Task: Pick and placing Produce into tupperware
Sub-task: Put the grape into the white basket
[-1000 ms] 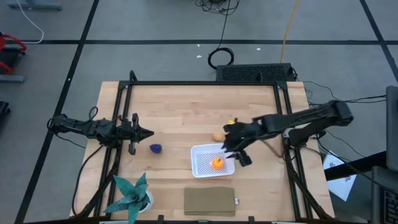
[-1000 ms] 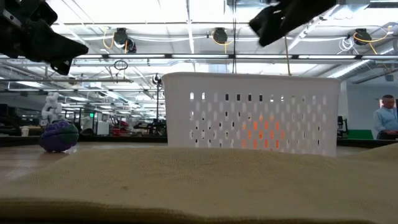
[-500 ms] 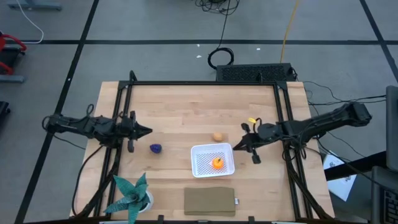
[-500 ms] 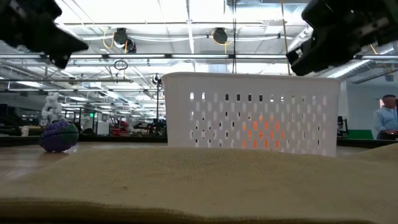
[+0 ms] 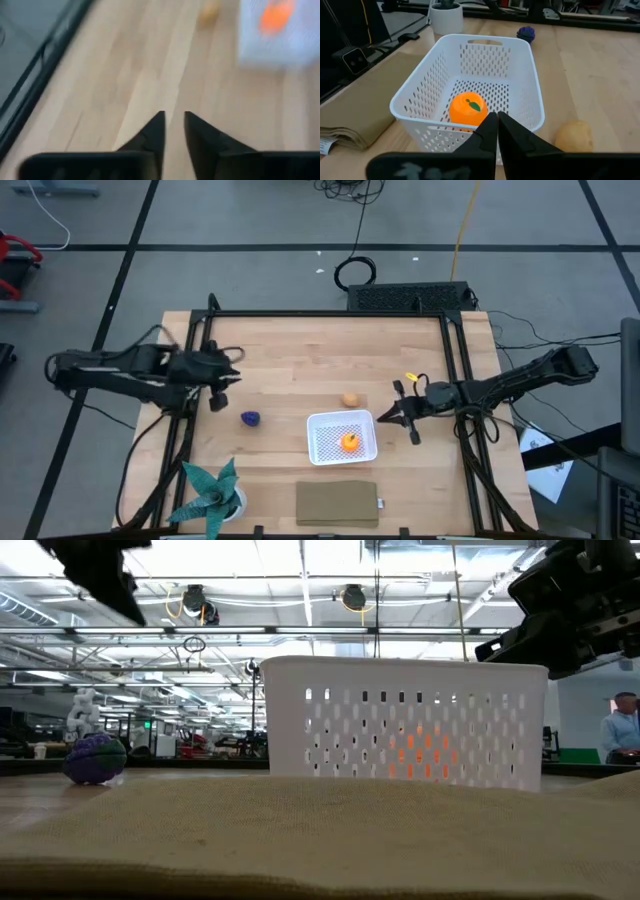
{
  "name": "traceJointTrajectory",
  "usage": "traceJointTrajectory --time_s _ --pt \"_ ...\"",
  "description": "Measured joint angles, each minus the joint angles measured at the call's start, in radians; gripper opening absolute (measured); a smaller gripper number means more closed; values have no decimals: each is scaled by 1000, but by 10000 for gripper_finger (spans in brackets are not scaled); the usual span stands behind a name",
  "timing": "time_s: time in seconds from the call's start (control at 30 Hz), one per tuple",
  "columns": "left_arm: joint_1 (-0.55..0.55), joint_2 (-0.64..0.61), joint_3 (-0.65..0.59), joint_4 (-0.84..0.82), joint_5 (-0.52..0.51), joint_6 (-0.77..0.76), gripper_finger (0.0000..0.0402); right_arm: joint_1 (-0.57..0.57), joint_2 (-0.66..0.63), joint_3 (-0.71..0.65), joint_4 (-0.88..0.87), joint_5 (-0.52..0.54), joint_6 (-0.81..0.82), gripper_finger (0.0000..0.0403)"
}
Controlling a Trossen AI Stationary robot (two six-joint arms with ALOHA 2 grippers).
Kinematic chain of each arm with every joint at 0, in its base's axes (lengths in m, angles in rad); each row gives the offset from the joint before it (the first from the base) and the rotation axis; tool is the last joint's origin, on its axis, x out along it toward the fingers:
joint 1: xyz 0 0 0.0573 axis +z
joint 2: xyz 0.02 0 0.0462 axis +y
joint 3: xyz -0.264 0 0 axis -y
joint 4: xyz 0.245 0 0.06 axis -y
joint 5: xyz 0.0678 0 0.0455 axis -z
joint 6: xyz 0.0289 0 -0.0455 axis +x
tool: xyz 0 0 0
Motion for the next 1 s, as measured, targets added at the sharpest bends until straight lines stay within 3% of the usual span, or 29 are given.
traceJointTrajectory --time_s 0.3,0.47,0.63,1.0 --pt "48 201 -9 -44 81 52 275 0 0 -10 6 -5 -5 6" --pt "40 283 -9 -15 114 48 349 0 0 -10 -2 -55 -2 6" --pt "28 350 -9 -1 98 21 372 1 0 -10 -5 -56 10 6" --pt "-92 417 -61 34 163 43 374 1 1 -10 -42 -56 34 6"
